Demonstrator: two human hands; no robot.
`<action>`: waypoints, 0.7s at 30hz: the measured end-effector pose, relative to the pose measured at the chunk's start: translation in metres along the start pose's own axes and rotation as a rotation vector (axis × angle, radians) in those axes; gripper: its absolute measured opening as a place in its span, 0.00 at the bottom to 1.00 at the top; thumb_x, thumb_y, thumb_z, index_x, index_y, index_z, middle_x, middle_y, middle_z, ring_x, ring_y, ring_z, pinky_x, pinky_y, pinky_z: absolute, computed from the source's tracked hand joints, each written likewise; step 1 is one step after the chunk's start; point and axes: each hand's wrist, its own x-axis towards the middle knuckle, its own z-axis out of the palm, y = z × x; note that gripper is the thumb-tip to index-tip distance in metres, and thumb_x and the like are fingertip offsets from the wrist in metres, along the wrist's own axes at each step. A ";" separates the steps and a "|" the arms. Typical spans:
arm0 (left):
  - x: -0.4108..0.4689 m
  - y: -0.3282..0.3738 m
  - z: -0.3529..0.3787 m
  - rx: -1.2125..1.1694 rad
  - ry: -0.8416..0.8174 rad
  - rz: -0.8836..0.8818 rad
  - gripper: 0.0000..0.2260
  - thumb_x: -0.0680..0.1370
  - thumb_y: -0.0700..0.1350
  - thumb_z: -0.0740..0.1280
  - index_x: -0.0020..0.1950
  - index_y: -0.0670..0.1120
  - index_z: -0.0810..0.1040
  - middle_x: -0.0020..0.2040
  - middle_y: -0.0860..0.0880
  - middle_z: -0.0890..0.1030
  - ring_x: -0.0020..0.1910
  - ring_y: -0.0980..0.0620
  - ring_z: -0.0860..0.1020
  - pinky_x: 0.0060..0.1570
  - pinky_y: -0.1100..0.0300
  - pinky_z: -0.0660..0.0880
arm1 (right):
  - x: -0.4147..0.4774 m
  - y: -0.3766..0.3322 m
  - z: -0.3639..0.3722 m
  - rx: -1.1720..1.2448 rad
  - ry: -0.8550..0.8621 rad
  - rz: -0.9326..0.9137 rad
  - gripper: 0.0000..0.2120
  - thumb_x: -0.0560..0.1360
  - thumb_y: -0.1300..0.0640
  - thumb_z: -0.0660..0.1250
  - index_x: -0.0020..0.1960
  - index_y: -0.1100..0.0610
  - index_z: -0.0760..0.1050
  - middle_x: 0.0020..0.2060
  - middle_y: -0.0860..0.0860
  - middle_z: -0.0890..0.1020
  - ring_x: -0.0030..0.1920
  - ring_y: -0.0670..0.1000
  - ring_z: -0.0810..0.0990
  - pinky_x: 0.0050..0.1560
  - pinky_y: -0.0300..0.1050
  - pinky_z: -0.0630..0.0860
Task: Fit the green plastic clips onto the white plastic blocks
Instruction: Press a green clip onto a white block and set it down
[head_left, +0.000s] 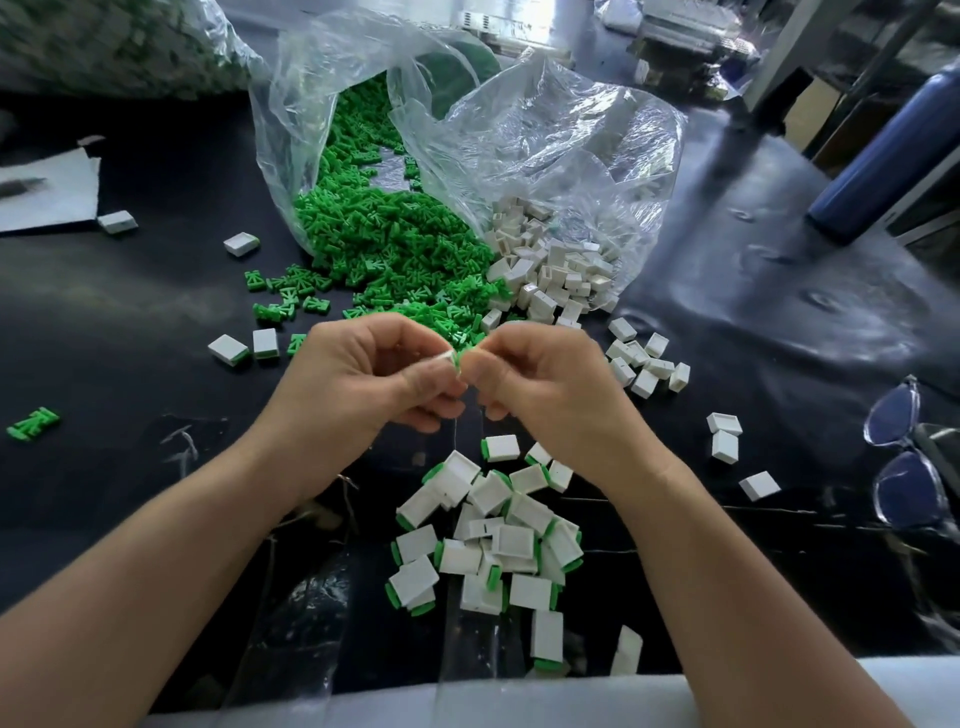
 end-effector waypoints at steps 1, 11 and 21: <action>0.001 0.000 0.001 -0.027 0.015 -0.006 0.09 0.65 0.42 0.68 0.42 0.41 0.78 0.33 0.47 0.83 0.33 0.53 0.82 0.32 0.63 0.79 | 0.001 0.000 -0.002 0.135 -0.007 0.070 0.14 0.74 0.49 0.64 0.36 0.59 0.77 0.28 0.49 0.77 0.29 0.44 0.75 0.32 0.38 0.74; -0.002 -0.001 0.004 -0.203 -0.047 -0.019 0.04 0.63 0.42 0.70 0.37 0.45 0.82 0.34 0.51 0.83 0.31 0.56 0.77 0.32 0.65 0.76 | 0.001 -0.006 0.011 0.803 -0.382 0.370 0.24 0.68 0.39 0.53 0.43 0.58 0.75 0.34 0.52 0.80 0.33 0.48 0.78 0.34 0.38 0.73; -0.005 -0.001 0.003 -0.212 -0.119 0.003 0.12 0.65 0.41 0.69 0.45 0.38 0.82 0.28 0.44 0.79 0.27 0.50 0.77 0.29 0.59 0.77 | -0.002 -0.009 0.013 0.860 -0.461 0.425 0.29 0.69 0.40 0.54 0.57 0.61 0.73 0.29 0.48 0.65 0.27 0.44 0.63 0.30 0.35 0.63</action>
